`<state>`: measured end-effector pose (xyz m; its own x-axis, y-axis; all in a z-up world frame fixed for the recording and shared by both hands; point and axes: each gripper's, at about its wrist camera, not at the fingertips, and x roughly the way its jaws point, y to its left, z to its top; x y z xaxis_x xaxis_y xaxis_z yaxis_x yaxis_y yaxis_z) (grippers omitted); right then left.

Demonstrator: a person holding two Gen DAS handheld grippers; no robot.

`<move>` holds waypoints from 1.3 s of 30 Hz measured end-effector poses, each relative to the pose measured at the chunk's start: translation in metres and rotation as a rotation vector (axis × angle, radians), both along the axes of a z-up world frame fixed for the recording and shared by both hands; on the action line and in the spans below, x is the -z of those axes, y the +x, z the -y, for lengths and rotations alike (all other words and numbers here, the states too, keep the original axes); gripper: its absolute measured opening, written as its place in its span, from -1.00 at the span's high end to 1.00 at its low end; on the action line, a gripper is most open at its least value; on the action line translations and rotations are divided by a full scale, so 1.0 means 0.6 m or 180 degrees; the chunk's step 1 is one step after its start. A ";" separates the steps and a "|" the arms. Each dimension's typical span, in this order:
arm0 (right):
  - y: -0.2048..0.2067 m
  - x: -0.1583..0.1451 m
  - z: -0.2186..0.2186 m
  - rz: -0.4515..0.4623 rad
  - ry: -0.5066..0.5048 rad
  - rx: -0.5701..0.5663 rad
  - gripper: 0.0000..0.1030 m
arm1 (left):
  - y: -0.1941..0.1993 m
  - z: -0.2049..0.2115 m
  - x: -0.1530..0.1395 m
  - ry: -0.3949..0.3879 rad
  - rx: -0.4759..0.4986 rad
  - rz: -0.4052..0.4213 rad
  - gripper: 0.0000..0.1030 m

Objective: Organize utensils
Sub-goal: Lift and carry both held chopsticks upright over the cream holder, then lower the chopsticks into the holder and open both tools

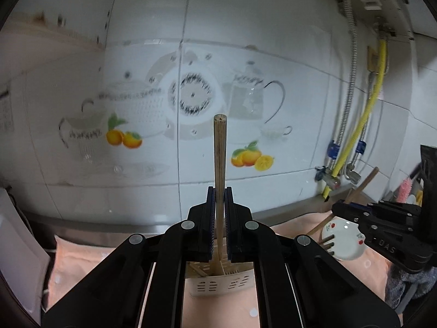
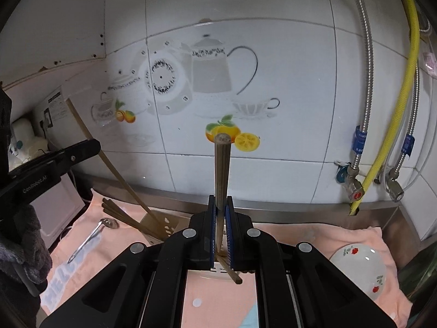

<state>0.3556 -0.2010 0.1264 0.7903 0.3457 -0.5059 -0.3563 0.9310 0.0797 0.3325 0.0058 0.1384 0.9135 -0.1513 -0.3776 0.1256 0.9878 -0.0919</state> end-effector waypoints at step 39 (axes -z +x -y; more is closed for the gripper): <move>0.032 0.100 -0.040 -0.0327 -0.0131 -0.0066 0.69 | 0.053 -0.026 0.115 -0.0058 -0.0098 -0.0594 0.84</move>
<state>0.3748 -0.1767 0.0662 0.7265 0.3388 -0.5979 -0.3675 0.9267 0.0786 0.3642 0.0213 0.0695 0.8321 -0.1326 -0.5385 0.0743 0.9889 -0.1287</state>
